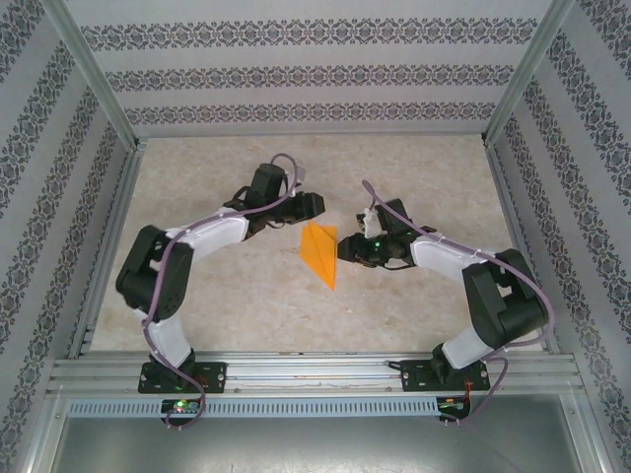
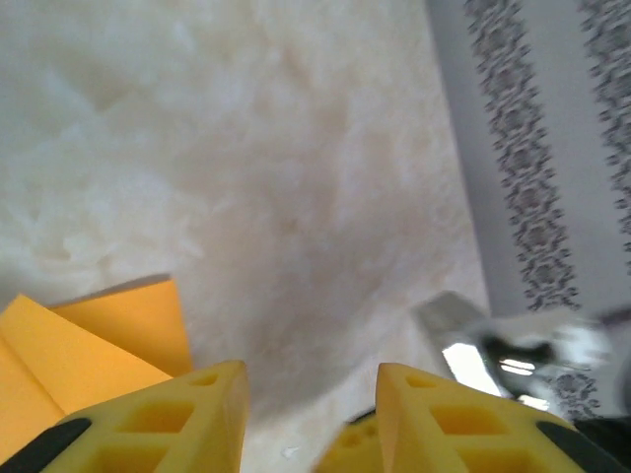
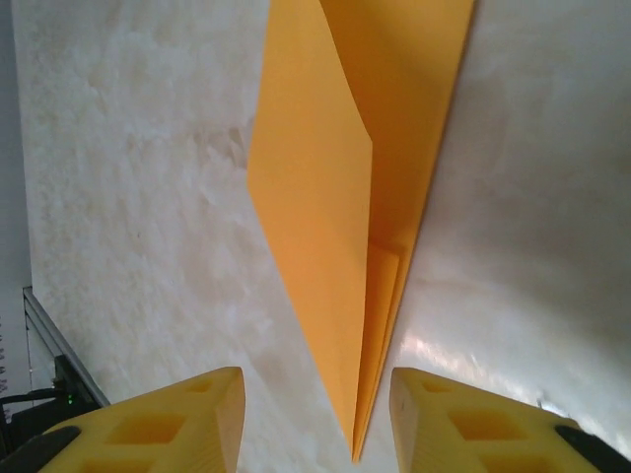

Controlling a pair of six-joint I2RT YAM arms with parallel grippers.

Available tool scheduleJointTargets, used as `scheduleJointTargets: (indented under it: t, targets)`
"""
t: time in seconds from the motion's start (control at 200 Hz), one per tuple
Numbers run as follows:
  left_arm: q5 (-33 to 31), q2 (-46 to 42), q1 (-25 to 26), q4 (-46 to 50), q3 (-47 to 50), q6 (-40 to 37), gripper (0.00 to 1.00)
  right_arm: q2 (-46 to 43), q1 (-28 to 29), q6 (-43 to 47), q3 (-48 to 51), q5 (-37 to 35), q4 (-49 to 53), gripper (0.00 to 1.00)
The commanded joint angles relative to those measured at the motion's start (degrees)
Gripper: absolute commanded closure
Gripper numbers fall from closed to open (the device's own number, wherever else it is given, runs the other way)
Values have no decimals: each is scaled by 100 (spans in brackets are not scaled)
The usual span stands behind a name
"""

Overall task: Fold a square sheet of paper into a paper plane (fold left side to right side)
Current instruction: Fourth fold the wing at the center of the table, then turn over the paper at the center of the table.

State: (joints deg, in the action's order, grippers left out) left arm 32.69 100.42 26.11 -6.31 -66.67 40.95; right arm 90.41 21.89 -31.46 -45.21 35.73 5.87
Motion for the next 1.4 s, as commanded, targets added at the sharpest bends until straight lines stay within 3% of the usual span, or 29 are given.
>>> scheduleJointTargets:
  t: [0.0, 0.23, 0.395, 0.505, 0.625, 0.784, 0.929, 1.199, 1.394]
  targets:
    - [-398, -539, -209, 272, 404, -381, 58, 368, 8, 88, -44, 215, -760, 57]
    - [-544, -1182, -510, 481, 982, -472, 55, 974, 50, 160, -267, 337, -1129, 60]
    - [-496, -1400, -650, 490, 1154, -489, 54, 1236, 114, 136, -370, 506, -1381, 72]
    - [-466, -1521, -749, 521, 1174, -511, 54, 1346, 106, 105, -401, 561, -1502, 85]
    - [-414, -1742, -846, 541, 1189, -552, 51, 1188, 77, 93, -368, 550, -1588, 100]
    - [-245, -2227, -998, 530, 1140, -700, 44, 528, -106, 178, -245, 681, -1729, 100]
    - [579, -2662, -1235, -33, 1133, -539, 36, -259, -387, 111, -108, 1241, -2226, 100]
    - [1829, -3106, -1354, -468, 581, -316, 36, -1404, -800, -545, -304, 2255, -3159, 100]
    - [2654, -2833, -1240, -1290, 316, 431, 38, -1778, -742, -1072, -563, 2508, -3849, 100]
